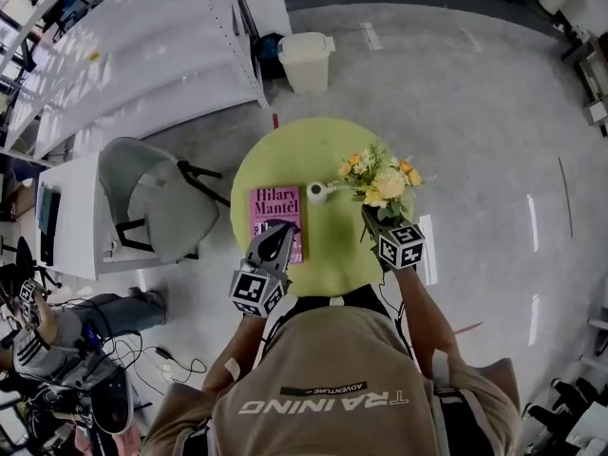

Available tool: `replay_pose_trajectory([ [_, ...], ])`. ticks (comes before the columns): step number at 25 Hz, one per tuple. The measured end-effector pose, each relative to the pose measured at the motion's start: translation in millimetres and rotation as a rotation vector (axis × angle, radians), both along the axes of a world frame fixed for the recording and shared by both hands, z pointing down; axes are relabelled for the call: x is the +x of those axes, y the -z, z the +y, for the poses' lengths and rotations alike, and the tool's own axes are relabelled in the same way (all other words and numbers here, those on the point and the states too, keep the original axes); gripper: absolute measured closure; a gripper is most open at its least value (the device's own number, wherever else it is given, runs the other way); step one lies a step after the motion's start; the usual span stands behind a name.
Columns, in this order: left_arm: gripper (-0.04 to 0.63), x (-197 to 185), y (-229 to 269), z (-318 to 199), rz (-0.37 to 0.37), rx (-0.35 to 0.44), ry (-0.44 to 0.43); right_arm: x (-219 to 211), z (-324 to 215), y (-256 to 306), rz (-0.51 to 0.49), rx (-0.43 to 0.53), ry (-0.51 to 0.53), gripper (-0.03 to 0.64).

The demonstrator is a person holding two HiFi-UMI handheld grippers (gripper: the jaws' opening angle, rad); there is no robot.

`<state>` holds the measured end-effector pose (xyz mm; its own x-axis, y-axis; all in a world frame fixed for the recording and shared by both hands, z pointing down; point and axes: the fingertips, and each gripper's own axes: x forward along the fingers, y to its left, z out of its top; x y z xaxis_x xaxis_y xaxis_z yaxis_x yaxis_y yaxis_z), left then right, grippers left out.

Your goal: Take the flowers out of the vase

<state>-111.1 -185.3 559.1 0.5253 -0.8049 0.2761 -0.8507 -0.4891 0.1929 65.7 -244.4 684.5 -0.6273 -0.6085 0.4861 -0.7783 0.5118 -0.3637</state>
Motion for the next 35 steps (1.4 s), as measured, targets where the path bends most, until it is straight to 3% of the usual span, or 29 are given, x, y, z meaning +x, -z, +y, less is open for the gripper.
replay_pose_trajectory([
  [4,0.589,8,-4,-2,-0.003,-0.014,-0.001,7,5,-34,0.008,-0.117,0.015,0.563],
  [10,0.589,18,-10,-12,-0.01,-0.027,-0.002,13,-3,-73,0.062,-0.215,0.025,0.563],
  [18,0.589,14,-21,-17,-0.015,-0.041,0.022,20,-5,-113,0.091,-0.33,-0.06,0.515],
  [20,0.589,13,-23,-17,-0.013,-0.046,0.027,20,-3,-117,0.14,-0.318,-0.051,0.482],
  [22,0.589,12,-24,-17,-0.012,-0.049,0.03,22,-3,-119,0.208,-0.296,-0.042,0.401],
  [26,0.589,12,-24,-22,-0.005,-0.048,0.029,27,-3,-119,0.286,-0.274,-0.056,0.333],
  [30,0.589,13,-22,-22,-0.001,-0.038,0.022,26,3,-106,0.277,-0.243,-0.063,0.333],
  [33,0.589,11,-22,-21,0.002,-0.034,0.023,18,8,-89,0.245,-0.187,-0.047,0.388],
  [35,0.589,9,-20,-19,0.004,-0.03,0.025,12,7,-62,0.192,-0.077,-0.037,0.51],
])
